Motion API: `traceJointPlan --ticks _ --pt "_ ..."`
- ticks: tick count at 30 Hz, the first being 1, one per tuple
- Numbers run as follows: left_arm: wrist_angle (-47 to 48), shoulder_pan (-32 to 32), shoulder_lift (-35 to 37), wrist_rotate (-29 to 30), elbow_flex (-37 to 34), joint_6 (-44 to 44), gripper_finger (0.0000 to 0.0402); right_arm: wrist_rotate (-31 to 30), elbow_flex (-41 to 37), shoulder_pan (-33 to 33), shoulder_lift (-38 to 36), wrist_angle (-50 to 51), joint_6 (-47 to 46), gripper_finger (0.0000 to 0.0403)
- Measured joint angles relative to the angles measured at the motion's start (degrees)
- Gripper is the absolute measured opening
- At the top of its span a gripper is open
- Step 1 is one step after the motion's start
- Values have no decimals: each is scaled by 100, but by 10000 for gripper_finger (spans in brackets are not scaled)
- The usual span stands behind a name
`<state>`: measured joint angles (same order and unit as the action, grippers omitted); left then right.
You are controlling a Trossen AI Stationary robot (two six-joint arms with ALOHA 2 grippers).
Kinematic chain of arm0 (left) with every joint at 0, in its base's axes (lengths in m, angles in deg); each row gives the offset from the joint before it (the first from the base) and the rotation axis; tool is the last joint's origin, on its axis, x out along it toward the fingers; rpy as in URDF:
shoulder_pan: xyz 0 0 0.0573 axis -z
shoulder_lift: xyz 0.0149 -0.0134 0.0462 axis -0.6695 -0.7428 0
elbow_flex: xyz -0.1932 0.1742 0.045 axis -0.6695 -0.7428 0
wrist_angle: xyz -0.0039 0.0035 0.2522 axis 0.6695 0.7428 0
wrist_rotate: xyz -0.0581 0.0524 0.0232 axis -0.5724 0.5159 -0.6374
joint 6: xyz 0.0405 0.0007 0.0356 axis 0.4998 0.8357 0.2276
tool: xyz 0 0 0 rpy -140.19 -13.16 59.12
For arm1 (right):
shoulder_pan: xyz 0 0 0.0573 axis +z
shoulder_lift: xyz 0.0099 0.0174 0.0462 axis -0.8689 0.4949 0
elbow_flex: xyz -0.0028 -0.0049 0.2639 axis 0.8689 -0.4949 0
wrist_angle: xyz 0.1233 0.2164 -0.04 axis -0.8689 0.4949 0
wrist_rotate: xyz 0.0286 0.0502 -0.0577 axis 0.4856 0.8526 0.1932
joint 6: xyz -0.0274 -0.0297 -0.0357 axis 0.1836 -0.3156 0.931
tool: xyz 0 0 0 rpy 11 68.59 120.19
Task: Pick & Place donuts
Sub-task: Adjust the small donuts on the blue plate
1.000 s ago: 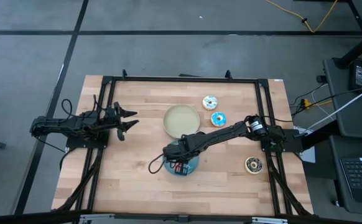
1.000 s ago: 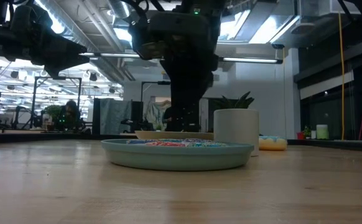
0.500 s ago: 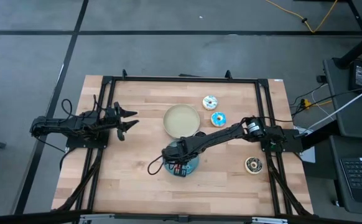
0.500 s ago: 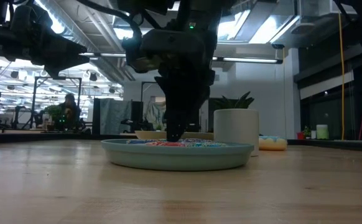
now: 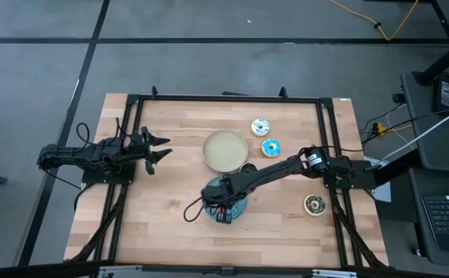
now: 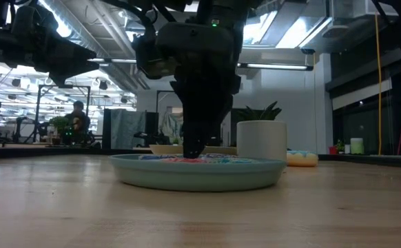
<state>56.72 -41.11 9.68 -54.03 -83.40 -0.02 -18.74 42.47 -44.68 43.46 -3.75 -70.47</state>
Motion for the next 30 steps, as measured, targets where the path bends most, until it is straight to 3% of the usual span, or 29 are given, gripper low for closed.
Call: traceJointPlan --ticks 30 --pt "5 1 1 -2 -1 0 196 -489 82 -354 -202 172 522 5"
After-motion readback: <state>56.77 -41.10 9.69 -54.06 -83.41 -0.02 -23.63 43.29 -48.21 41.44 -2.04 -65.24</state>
